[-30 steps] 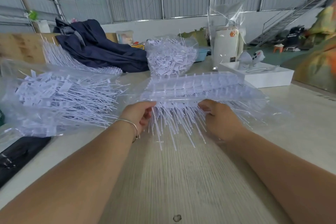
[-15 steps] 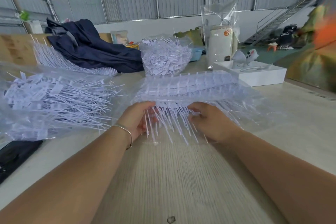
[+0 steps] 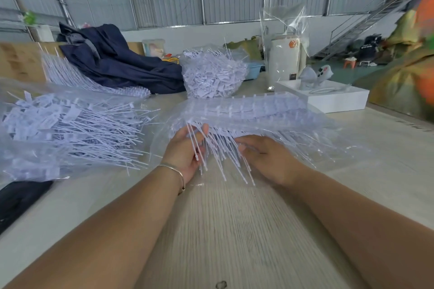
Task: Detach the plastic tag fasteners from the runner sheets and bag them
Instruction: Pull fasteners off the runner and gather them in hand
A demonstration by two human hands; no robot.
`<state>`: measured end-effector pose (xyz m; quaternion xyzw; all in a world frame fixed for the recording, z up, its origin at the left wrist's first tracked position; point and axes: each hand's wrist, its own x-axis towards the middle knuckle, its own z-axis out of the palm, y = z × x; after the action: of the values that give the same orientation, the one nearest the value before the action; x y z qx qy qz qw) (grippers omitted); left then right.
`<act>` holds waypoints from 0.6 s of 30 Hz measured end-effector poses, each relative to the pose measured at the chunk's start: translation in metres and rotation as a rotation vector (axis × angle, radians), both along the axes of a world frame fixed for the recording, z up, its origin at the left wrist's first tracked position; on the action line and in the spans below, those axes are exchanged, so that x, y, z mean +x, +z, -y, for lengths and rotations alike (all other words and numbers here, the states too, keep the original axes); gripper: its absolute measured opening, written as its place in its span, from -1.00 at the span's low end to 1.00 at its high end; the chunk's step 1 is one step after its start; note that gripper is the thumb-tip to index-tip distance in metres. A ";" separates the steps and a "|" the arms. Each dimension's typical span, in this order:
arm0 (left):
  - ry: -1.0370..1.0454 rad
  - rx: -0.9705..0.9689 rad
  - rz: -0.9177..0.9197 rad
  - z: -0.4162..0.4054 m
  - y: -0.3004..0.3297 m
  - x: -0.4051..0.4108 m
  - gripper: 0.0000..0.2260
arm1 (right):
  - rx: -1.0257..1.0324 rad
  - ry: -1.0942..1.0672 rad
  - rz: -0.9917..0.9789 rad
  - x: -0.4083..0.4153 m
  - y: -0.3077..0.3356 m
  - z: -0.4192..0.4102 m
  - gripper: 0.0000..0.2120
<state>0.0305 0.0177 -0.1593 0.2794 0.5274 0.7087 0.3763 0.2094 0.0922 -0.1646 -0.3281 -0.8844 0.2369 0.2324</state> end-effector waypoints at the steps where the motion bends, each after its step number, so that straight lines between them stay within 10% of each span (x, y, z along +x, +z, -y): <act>1: 0.031 0.011 0.028 -0.003 0.003 0.003 -0.93 | -0.012 -0.003 -0.009 0.001 0.001 0.000 -0.61; 18: 0.010 -0.098 -0.186 0.006 -0.002 0.015 -0.80 | 0.082 -0.006 0.093 0.000 -0.005 -0.003 -0.48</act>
<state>0.0459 0.0112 -0.1612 0.3224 0.5955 0.6550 0.3354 0.2090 0.0952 -0.1693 -0.3317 -0.9022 0.1844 0.2052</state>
